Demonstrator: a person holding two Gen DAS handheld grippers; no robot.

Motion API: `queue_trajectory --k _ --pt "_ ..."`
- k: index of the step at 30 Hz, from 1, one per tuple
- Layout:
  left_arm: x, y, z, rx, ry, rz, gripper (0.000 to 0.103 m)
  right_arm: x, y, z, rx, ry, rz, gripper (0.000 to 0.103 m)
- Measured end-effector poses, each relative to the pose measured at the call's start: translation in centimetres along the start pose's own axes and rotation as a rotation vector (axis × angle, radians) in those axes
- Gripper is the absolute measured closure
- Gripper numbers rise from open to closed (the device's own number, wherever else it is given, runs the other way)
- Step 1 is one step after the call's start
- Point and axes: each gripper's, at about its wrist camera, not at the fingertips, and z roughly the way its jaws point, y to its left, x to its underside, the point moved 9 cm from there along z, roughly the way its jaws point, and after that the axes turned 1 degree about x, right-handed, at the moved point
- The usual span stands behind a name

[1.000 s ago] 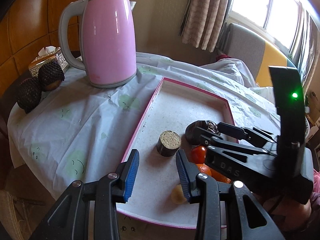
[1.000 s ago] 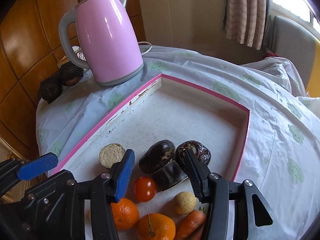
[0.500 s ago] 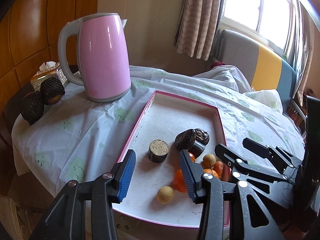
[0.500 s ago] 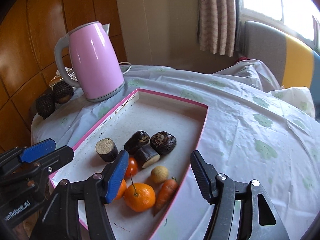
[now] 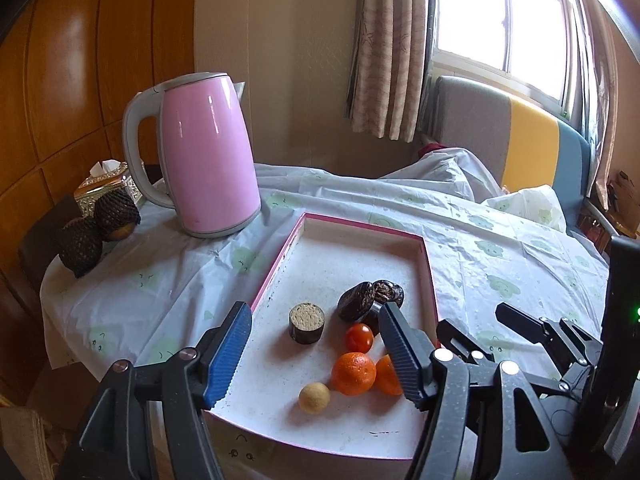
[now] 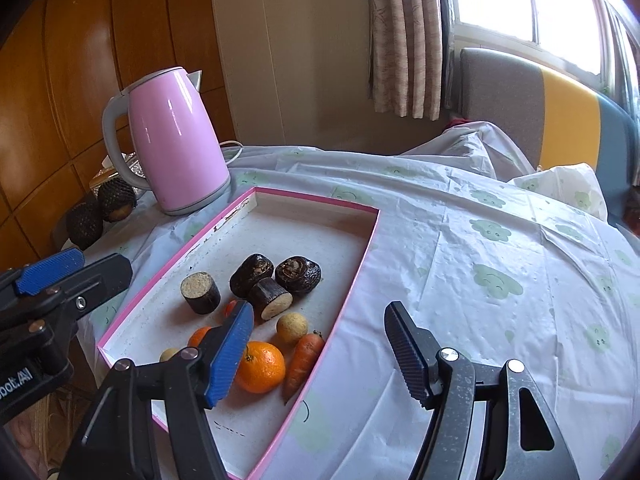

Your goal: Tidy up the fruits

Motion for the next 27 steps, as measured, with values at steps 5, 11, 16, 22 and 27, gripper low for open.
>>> queue_trajectory --k 5,11,16,22,27 --pt "0.21 0.4 0.22 -0.047 0.018 -0.02 0.032 0.02 0.05 -0.53 0.007 -0.015 -0.014 0.034" --pt "0.66 0.78 0.23 -0.056 0.024 -0.036 0.032 0.03 0.52 -0.94 0.004 -0.027 -0.03 0.034" --pt "0.33 0.81 -0.29 -0.068 -0.007 -0.026 0.032 0.0 0.72 -1.08 0.005 -0.032 -0.035 0.032" --pt "0.37 0.95 -0.22 -0.066 0.0 -0.029 0.032 0.0 0.84 -0.99 0.004 -0.028 -0.038 0.032" --pt "0.43 0.94 -0.15 -0.065 0.002 -0.026 0.032 0.02 0.94 -0.88 0.004 -0.026 -0.041 0.032"
